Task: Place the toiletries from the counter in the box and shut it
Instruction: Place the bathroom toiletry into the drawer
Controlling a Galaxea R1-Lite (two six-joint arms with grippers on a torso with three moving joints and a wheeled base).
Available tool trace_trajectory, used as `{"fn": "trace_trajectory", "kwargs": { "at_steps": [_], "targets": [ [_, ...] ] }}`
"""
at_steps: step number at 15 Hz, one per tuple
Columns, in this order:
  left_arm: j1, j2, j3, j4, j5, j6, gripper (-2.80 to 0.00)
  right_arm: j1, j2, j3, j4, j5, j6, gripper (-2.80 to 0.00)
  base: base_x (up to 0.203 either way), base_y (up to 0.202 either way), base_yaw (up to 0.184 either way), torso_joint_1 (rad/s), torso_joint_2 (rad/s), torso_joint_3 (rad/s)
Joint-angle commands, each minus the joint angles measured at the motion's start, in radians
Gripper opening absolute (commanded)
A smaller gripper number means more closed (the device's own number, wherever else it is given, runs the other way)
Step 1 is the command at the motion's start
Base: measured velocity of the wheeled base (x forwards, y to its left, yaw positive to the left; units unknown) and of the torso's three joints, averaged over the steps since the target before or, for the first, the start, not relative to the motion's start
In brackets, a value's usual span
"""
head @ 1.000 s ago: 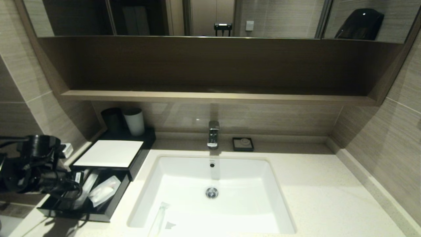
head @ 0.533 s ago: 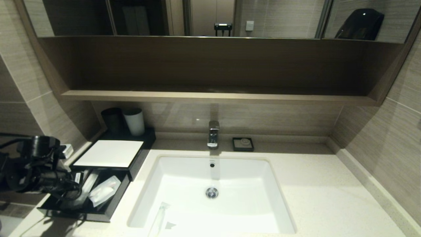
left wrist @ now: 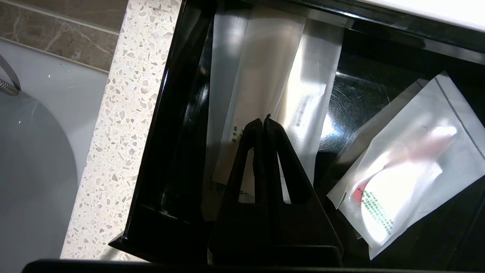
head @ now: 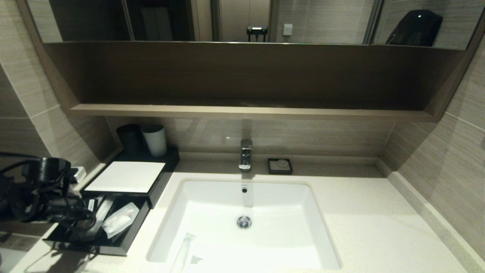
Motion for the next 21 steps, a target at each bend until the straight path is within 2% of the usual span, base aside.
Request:
{"fn": "trace_trajectory", "kwargs": {
  "at_steps": [1,3,4,8,15,18,20,21],
  "targets": [
    [0.001,0.001,0.000,-0.008,0.000,0.001,-2.80,0.000,0.000,0.000,0.000,0.000,0.000,-2.80,0.000,0.000,0.000,0.000,0.00,0.000],
    [0.001,0.001,0.005,-0.010,0.000,0.000,-2.80,0.000,-0.001,0.001,0.000,0.000,0.001,-2.80,0.000,0.000,0.000,0.000,0.00,0.000],
    [0.001,0.001,0.003,-0.010,0.000,0.000,0.00,0.000,0.000,0.001,0.000,0.000,-0.001,-2.80,0.000,0.000,0.000,0.000,0.00,0.000],
    [0.003,-0.023,0.005,-0.010,-0.005,-0.003,0.00,0.000,0.000,0.000,0.000,0.000,0.000,-2.80,0.000,0.000,0.000,0.000,0.00,0.000],
    [0.002,-0.166,0.029,-0.003,-0.061,-0.035,0.00,0.000,0.000,0.000,0.000,0.000,0.000,-2.80,0.000,0.000,0.000,0.000,0.00,0.000],
    [0.001,-0.247,0.043,0.005,-0.106,-0.087,0.00,0.000,0.000,0.000,0.000,0.000,-0.001,-2.80,0.000,0.000,0.000,0.000,0.00,0.000],
    [-0.011,-0.304,0.064,0.051,-0.153,-0.094,0.00,0.000,-0.001,0.000,0.000,0.000,-0.001,-2.80,0.000,0.000,0.000,0.000,0.00,0.000],
    [-0.030,-0.338,0.078,0.085,-0.194,-0.097,-2.80,0.000,0.000,0.000,0.000,0.000,0.000,-2.80,0.000,0.000,0.000,0.000,0.00,0.000]
  ]
}}
